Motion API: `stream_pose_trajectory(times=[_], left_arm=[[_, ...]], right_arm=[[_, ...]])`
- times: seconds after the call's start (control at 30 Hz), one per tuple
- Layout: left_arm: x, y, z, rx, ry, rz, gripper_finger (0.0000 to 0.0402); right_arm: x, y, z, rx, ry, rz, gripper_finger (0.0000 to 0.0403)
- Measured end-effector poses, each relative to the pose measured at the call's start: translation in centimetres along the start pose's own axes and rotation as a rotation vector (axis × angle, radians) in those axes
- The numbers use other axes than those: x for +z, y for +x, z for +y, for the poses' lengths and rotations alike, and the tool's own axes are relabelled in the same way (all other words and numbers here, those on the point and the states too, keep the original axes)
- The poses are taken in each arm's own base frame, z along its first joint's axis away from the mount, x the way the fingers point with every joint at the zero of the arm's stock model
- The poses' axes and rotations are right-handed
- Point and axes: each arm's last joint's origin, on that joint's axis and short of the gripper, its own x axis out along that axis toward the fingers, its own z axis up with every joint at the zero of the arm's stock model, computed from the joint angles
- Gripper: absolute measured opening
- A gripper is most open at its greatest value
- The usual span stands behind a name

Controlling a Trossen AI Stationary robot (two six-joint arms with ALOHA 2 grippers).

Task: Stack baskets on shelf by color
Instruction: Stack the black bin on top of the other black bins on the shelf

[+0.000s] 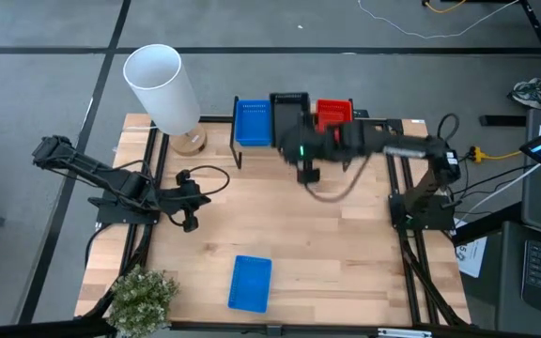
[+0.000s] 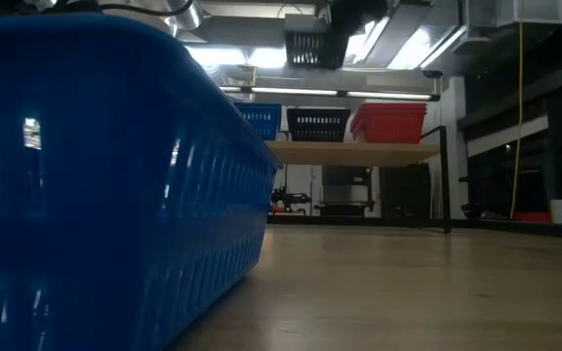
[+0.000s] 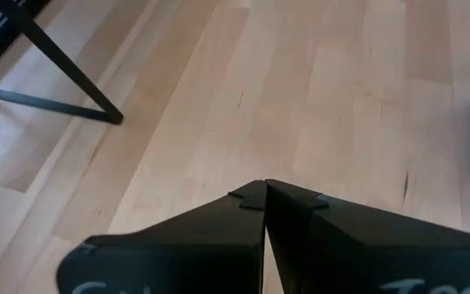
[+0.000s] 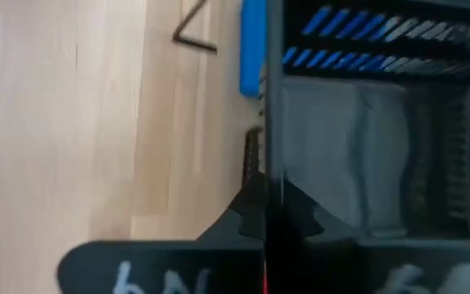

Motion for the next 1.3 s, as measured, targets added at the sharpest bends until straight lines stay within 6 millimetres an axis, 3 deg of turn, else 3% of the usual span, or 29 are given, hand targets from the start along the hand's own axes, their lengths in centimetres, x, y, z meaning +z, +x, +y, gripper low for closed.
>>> stream_pose_trajectory(times=[0.17, 0.37, 0.5, 1.3], left_arm=[[0.0, 0.0, 0.0, 0.0, 0.0, 0.001, 0.0], [0.0, 0.0, 0.0, 0.0, 0.001, 0.001, 0.0], [0.0, 0.0, 0.0, 0.01, 0.001, -0.003, 0.0], [0.1, 0.0, 0.1, 0.02, -0.011, -0.013, 0.0]], right_arm=[[-2.3, 3.5, -4.2, 0.148, 0.029, -0.017, 0.0], [-3.9, 4.6, -6.7, 0.212, 0.079, -0.034, 0.0], [-4.3, 5.1, -6.9, 0.301, 0.097, -0.049, 0.0], [-5.0, 7.1, -7.7, 0.297, 0.228, 0.026, 0.001]])
